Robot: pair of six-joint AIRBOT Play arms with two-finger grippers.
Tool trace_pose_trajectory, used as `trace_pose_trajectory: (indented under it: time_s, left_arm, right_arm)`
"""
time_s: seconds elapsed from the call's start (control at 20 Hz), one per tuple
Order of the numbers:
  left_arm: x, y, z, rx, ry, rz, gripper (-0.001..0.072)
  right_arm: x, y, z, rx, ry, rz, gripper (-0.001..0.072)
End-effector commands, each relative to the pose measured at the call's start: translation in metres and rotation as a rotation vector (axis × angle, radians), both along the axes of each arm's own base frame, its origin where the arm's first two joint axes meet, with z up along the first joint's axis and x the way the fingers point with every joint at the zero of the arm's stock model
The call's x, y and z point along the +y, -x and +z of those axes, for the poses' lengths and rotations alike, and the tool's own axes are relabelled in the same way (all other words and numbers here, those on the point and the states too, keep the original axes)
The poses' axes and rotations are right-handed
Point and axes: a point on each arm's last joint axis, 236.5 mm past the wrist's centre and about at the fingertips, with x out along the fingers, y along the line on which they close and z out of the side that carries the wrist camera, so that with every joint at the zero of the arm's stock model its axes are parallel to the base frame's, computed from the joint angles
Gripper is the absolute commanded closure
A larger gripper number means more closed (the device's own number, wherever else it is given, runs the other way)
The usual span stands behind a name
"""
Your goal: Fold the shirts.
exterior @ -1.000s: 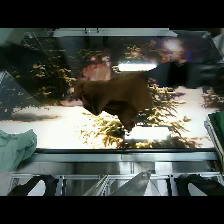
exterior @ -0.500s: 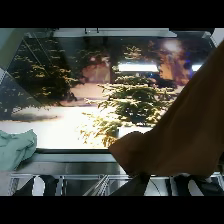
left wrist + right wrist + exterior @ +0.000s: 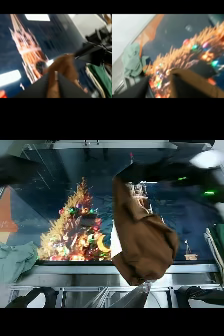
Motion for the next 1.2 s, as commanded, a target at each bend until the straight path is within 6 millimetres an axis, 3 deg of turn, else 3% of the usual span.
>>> trace_pose_trajectory:
  time_s: [0.0,0.05,0.2,0.4,0.5,0.6,0.75,0.95,1.0,1.05,1.1,1.15]
  left_arm:
    - [-0.062,-0.02,-0.099,0.175,-0.058,-0.14,0.0103]
    - [-0.072,-0.022,-0.114,0.218,-0.058,-0.179,-0.0013]
    - [-0.08,-0.024,-0.146,0.32,-0.071,-0.258,-0.0007]
    - [-0.046,-0.019,-0.216,0.483,-0.293,-0.248,-0.0007]
    - [-0.035,-0.012,-0.241,0.547,-0.357,-0.257,-0.0006]
    - [-0.038,-0.006,-0.262,0.607,-0.354,-0.283,-0.0006]
    - [-0.047,-0.001,-0.293,0.679,-0.355,-0.297,-0.0005]
    - [-0.055,-0.003,-0.325,0.727,-0.35,-0.283,0.0012]
    - [-0.06,-0.006,-0.329,0.732,-0.326,-0.272,0.0013]
    - [-0.065,-0.011,-0.33,0.723,-0.299,-0.259,0.0026]
    - [-0.069,-0.018,-0.327,0.706,-0.267,-0.24,0.0295]
    - [-0.073,-0.027,-0.323,0.672,-0.245,-0.228,0.0714]
  right_arm:
    - [0.028,-0.004,-0.07,0.161,0.033,0.072,0.0228]
    - [0.013,-0.011,-0.075,0.17,0.052,0.055,0.0287]
    - [-0.06,-0.018,-0.083,0.25,0.125,0.027,0.0285]
    - [-0.173,-0.005,-0.101,0.461,0.128,-0.055,0.0284]
    - [-0.222,0.007,-0.117,0.57,0.089,-0.152,0.0286]
    - [-0.273,0.027,-0.147,0.681,0.1,-0.279,0.0286]
    - [-0.313,0.054,-0.18,0.811,0.101,-0.386,0.0282]
    - [-0.331,0.079,-0.205,0.877,0.201,-0.396,0.0282]
    - [-0.335,0.084,-0.21,0.885,0.235,-0.394,0.027]
    - [-0.341,0.088,-0.216,0.893,0.275,-0.396,0.0188]
    - [-0.347,0.092,-0.222,0.896,0.315,-0.403,0.0084]
    - [-0.353,0.098,-0.229,0.905,0.362,-0.403,0.0067]
